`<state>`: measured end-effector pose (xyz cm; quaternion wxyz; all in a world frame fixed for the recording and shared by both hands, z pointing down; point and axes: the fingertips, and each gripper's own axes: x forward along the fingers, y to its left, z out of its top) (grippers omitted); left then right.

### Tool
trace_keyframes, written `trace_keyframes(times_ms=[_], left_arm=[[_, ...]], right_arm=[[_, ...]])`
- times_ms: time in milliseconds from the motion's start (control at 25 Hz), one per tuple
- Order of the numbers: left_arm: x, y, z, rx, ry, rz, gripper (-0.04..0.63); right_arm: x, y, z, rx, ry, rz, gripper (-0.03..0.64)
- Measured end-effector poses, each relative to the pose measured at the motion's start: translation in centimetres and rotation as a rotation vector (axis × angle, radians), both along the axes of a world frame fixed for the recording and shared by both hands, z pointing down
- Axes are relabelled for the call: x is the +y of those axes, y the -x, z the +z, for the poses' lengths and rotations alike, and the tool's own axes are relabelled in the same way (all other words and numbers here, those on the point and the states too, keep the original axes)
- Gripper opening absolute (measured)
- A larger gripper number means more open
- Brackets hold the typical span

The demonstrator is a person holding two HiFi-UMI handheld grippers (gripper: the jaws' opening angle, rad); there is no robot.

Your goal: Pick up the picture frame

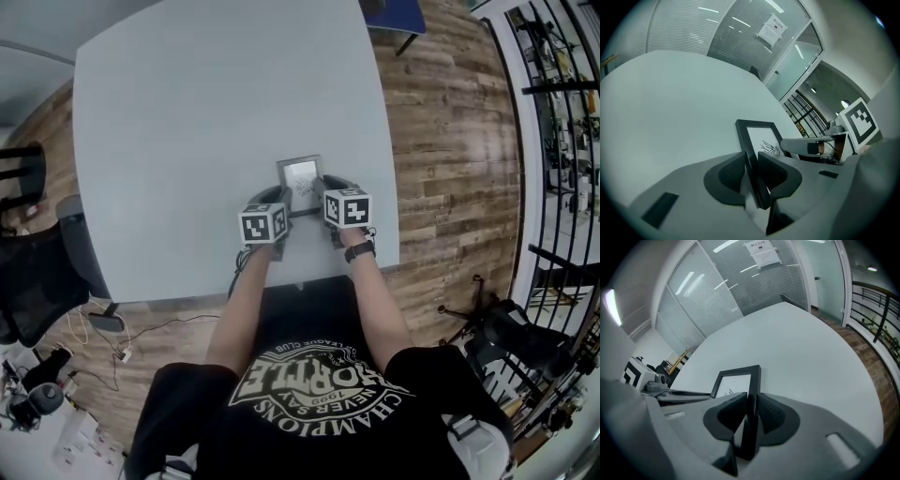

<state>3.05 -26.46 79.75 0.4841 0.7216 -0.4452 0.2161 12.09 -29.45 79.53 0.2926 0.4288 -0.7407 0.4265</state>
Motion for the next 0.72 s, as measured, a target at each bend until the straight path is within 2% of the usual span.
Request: trace_keyframes(times_ms=[280,440,720], left_arm=[[-0.1,0.7,-1.0,-0.005,0.014,-0.005,0.086],[0.1,1.7,-1.5,-0.052,0.014,0.012,0.078],[-1.0,3.8,-6.0,-0.047,-0.083,-0.024,0.076]], right_arm=[[0.6,0.2,-0.2,-0.006,0.04,0.029,0.069],[1.5,1.1,-0.6,0.012,0.054,0.037,0.069],[0.4,3.2,-4.8,-0.022,-0.052,0.031,0.069]])
